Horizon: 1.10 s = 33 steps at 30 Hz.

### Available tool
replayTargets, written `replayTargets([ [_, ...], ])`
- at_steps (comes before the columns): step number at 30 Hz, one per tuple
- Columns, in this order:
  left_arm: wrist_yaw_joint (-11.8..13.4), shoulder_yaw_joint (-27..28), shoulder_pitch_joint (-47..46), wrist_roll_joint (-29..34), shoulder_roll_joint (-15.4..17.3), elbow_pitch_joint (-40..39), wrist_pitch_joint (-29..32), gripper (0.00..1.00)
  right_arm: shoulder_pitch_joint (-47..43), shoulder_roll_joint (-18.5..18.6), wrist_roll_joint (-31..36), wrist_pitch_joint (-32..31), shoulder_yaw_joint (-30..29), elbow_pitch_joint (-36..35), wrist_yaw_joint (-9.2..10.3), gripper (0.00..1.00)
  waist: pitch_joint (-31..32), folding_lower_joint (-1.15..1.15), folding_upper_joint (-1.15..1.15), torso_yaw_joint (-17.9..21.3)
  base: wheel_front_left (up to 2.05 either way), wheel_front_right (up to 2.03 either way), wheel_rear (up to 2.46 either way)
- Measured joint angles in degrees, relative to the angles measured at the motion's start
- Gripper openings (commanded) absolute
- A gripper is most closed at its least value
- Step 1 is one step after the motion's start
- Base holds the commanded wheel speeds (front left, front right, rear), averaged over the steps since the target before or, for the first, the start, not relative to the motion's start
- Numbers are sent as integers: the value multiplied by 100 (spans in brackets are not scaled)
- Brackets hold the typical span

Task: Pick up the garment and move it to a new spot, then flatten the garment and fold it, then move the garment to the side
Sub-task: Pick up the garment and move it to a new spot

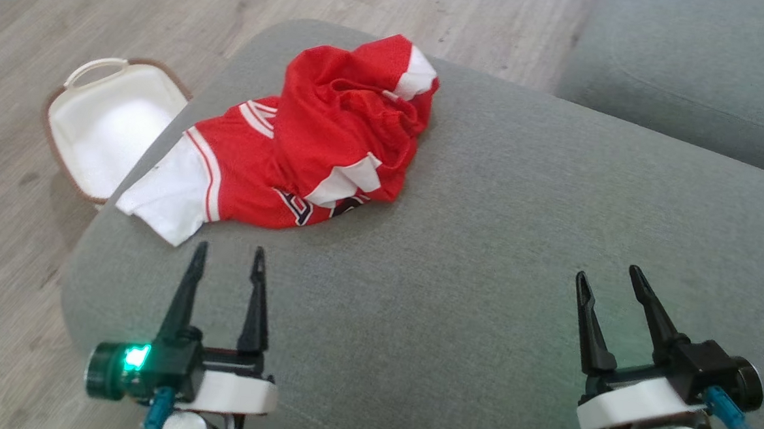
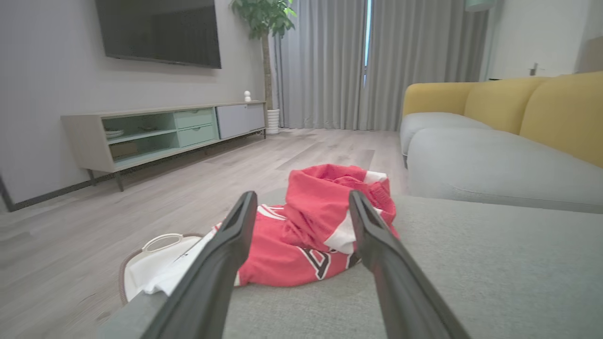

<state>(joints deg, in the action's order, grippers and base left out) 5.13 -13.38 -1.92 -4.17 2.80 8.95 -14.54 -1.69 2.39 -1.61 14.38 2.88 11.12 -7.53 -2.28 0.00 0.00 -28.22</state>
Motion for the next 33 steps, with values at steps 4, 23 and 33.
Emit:
replayTargets([
  [4,-9,83,6,42,2,-3,0,100,1,0,80,0,14,-11,0,100,-57,0,0,-42,0,0,0],
  [23,-586,768,-3433,-20,194,1312,153,100,688,823,524,0,78,-328,0,100,-1610,1,0,539,0,0,0],
  [33,-956,588,-6234,-54,189,3580,1793,100,828,1501,581,36,-80,-955,0,100,-2678,1,0,779,0,0,0],
])
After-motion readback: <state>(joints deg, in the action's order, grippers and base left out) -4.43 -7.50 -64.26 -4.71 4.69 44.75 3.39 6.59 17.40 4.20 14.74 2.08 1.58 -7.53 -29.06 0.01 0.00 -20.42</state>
